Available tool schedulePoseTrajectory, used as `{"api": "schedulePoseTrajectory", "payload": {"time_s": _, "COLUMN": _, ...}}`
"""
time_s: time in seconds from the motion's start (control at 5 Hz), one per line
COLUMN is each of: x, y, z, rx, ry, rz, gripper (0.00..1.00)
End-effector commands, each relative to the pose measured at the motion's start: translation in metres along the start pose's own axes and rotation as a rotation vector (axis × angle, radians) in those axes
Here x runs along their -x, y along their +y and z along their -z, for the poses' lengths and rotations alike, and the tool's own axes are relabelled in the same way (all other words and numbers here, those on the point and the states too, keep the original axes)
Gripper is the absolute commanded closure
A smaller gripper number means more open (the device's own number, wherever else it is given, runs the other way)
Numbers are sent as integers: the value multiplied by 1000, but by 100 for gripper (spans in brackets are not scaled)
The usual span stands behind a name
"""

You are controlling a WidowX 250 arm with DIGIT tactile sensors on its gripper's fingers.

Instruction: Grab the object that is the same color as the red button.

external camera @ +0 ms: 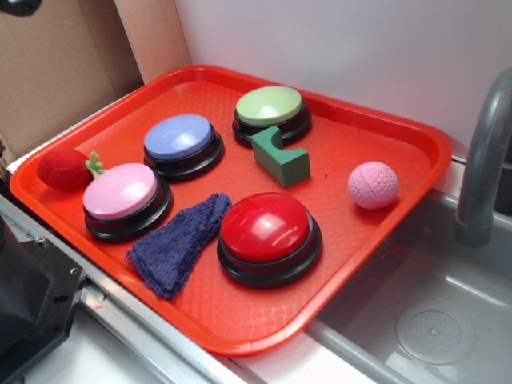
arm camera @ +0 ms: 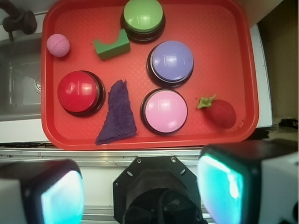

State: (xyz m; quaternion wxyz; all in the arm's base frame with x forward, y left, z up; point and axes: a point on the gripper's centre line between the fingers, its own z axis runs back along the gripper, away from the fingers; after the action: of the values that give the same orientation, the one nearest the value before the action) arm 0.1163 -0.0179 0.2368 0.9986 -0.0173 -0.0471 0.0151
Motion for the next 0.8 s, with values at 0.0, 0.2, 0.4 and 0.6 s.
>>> {"api": "schedulePoseTrajectory", "payload": {"time_s": 0.0, "x": 0, "y": 0, "z": 0, "rx": 0, "ry": 0, "rz": 0, "gripper": 0}}
{"api": "schedulePoseTrajectory", "payload": {"time_s": 0.2, "x": -3, "y": 20, "z": 14, "rx": -34, "ry": -23, "rz": 108, "gripper": 0}}
{"api": "schedulePoseTrajectory", "payload": {"time_s": 0.4, "x": -7, "y": 36, "z": 31, "rx": -41, "ry": -69, "rz": 235, "gripper": 0}}
{"api": "schedulePoseTrajectory", "payload": {"time_s": 0.6, "x": -10, "y": 57, "z": 56, "rx": -29, "ry": -128, "rz": 402, "gripper": 0}}
